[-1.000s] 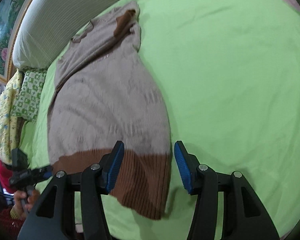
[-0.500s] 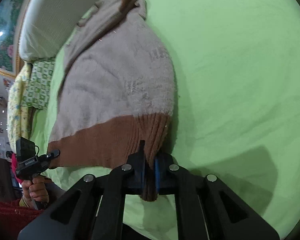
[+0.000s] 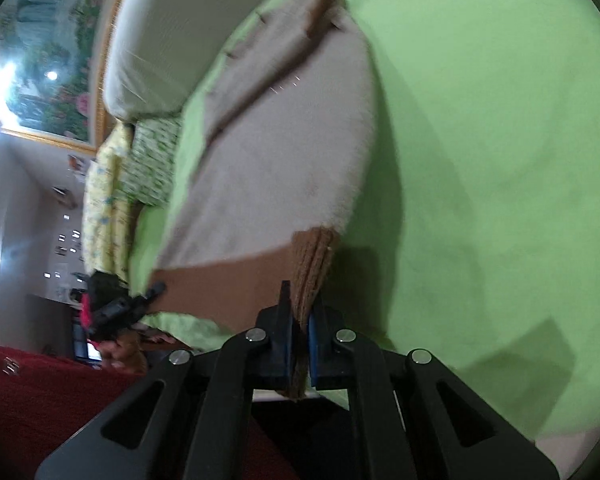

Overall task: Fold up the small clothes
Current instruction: 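Grasp the brown hem with the left gripper while the right gripper grasps the hem, then lift the hem with both grippers and fold it toward the collar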

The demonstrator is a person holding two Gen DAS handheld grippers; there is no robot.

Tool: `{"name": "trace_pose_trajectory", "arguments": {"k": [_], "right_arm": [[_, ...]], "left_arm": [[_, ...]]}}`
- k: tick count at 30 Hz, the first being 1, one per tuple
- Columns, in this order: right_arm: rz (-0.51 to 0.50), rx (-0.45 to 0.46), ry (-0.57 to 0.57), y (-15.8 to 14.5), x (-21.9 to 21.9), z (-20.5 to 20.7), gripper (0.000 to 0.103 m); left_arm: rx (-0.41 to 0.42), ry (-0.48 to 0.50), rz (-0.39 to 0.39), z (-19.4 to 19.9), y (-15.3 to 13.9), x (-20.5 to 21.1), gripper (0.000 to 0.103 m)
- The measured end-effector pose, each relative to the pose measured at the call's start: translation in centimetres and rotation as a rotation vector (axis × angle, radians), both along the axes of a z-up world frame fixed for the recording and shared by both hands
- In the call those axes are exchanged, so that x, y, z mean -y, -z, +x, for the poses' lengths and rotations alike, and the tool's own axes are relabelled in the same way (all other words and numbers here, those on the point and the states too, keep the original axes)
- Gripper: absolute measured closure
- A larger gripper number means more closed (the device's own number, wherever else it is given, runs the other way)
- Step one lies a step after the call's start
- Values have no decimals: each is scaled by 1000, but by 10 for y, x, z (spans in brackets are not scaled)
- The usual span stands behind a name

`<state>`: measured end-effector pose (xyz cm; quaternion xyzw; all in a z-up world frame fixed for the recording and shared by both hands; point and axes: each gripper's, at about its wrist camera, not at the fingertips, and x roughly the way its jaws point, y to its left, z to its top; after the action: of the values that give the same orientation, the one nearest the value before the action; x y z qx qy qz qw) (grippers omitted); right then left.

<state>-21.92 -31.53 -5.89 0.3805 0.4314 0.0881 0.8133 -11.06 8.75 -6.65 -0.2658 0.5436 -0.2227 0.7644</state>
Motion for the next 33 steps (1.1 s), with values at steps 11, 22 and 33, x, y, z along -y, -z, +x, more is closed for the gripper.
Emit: {"name": "trace_pose_trajectory", "arguments": {"k": [11,22,33], "right_arm": [[-18,292,94,-76,41,136,96],[-90,263,197,-72,113,308,96],[-147,31,335,-23,150,365,52]], "left_arm": [[256,-76,-49,165,-82,24,96],[230,-137,48,390,-52,64,95],[95,-245,144,461,0,44,37]]}}
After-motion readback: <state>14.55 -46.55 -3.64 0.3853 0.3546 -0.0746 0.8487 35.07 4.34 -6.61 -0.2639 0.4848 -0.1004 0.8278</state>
